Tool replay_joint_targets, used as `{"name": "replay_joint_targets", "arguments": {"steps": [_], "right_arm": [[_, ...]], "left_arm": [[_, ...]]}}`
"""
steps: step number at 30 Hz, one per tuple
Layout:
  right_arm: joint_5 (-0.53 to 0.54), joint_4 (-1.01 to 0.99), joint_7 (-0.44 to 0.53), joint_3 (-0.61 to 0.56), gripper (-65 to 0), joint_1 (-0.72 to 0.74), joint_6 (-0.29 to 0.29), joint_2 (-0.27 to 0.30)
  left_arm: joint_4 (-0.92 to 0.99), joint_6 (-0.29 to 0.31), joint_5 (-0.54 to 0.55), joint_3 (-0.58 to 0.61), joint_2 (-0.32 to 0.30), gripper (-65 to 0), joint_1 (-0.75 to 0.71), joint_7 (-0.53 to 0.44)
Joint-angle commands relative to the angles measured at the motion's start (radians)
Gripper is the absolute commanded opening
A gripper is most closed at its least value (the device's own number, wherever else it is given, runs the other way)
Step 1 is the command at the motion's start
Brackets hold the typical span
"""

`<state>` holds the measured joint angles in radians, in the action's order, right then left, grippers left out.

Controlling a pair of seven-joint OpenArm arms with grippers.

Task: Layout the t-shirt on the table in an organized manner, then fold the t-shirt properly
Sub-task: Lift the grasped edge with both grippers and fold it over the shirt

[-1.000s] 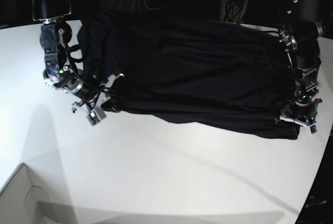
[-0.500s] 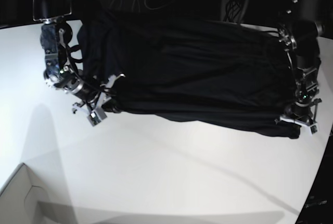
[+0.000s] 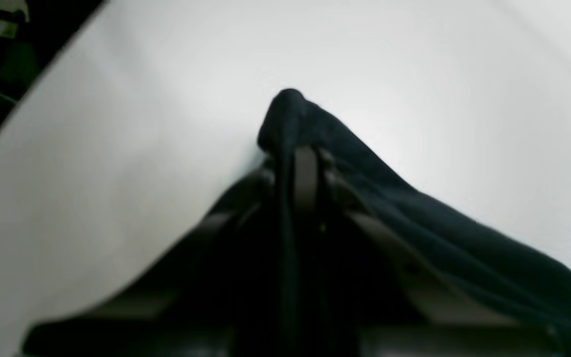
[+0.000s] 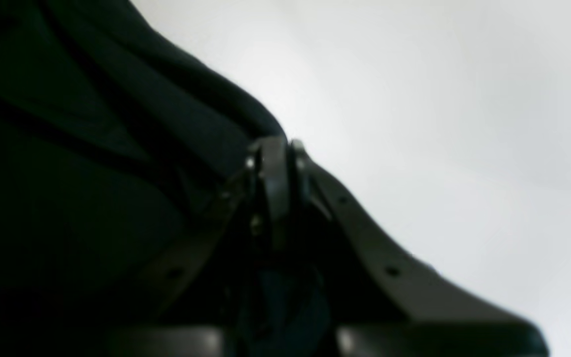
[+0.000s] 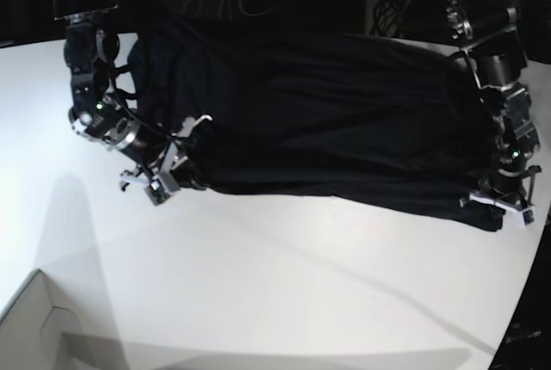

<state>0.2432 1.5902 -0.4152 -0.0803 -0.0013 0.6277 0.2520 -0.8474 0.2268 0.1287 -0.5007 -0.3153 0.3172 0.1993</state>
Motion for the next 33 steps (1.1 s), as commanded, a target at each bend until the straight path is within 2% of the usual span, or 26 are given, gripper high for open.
{"name": "replay_joint_targets", "arguments": {"steps": [1,13,24,33], "right_arm": [[0.017,0.034,0.028,0.006,-65.0,0.008,0.001,0.008],[0.012,0.255,0.029,0.006,-65.0,-0.176,0.001,0.010],[0.012,0.393,0.039,0.006,-65.0,-0.383,0.001,0.010],[0.014,0.401,0.040,0.006,-65.0,-0.472,0.001,0.014]], "left_arm": [[-0.037,-0.005,0.016,-0.003,-0.022,-65.0,0.012,-0.016],[-0.335,-0.007,0.128,-0.013,-0.022,-65.0,-0.161,0.061],[-0.428,-0.007,0.128,-0.163,-0.012,-65.0,-0.263,0.095],[-0.508,-0.007,0.130,-0.178,0.012,-65.0,-0.347,0.096]]}}
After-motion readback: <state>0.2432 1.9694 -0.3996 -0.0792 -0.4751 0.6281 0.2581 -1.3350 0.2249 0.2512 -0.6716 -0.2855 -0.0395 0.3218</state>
